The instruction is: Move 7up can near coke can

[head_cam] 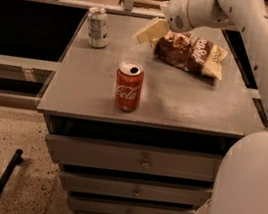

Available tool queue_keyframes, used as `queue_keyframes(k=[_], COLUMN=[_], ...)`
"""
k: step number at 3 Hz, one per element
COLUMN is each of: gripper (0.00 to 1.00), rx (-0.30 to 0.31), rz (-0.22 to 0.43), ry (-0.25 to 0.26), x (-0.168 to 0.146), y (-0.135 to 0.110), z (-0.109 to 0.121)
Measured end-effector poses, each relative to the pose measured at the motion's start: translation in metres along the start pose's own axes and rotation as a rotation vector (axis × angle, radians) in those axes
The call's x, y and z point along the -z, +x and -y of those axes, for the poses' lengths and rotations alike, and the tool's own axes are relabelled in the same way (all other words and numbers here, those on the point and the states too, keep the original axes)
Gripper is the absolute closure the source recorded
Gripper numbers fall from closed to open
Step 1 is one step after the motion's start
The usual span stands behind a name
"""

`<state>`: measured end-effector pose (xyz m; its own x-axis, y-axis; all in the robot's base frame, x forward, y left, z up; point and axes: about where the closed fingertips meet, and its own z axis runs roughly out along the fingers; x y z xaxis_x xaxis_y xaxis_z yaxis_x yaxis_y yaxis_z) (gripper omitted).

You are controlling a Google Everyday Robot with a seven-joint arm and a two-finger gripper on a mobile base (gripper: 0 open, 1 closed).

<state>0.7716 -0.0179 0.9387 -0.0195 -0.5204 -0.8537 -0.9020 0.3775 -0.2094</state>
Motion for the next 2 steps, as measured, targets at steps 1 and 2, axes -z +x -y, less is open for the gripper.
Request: queue_keyframes(k=[1, 2], gripper=[0.00, 0.00], rx=[-0.006, -0.001], rz=[0.061, 0.087], ry=[-0.026, -0.052], x=[-0.031, -0.061], y=[-0.017, -0.029], z=[-0.009, -0.016])
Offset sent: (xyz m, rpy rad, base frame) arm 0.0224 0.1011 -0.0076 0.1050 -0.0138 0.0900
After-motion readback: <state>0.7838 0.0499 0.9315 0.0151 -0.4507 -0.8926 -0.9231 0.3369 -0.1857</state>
